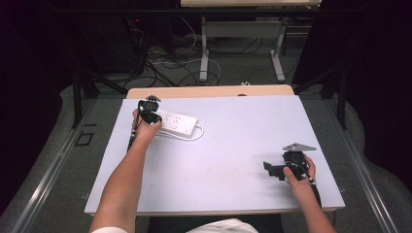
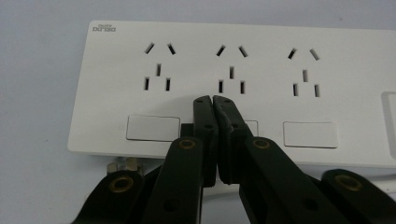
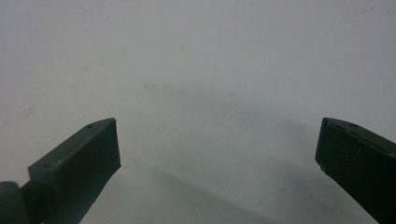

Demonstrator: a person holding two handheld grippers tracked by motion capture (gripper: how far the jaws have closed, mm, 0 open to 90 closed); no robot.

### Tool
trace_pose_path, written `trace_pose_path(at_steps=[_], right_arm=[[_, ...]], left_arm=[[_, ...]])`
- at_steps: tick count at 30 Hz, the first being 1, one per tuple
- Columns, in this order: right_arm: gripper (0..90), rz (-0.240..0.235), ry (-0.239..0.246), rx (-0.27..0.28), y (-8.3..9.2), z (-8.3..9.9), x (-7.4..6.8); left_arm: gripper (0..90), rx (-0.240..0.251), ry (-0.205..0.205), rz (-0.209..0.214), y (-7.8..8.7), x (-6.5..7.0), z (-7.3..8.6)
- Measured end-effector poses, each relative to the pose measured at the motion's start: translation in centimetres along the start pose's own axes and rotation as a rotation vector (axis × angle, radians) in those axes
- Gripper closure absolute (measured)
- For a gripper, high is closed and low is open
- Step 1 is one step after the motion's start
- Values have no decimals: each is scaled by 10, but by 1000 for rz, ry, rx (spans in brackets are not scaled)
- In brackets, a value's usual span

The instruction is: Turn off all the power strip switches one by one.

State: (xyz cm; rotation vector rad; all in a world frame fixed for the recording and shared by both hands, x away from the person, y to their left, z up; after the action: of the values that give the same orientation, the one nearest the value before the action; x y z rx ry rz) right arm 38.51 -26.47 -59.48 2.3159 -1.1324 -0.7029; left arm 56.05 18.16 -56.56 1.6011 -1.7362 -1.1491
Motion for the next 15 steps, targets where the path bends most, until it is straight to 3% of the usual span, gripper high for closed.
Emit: trace_pose_path(at_steps=[15], right_arm=[[0, -2, 0, -3, -1, 0, 0]], left_arm=[[886, -5, -12, 3, 1, -2, 1]])
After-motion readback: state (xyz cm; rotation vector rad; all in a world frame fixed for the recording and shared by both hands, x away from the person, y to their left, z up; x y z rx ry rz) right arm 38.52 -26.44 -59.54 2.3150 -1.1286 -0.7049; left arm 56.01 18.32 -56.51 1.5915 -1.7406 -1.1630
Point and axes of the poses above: each handheld gripper's, and its own axes: y roughly backward along the jaws, z roughly out of its underside, x roughly to its right, the point moved 6 cm from there along -y, roughly forward along the jaws, and after that the axes turned 13 degrees about -z, right-handed, at the moved point
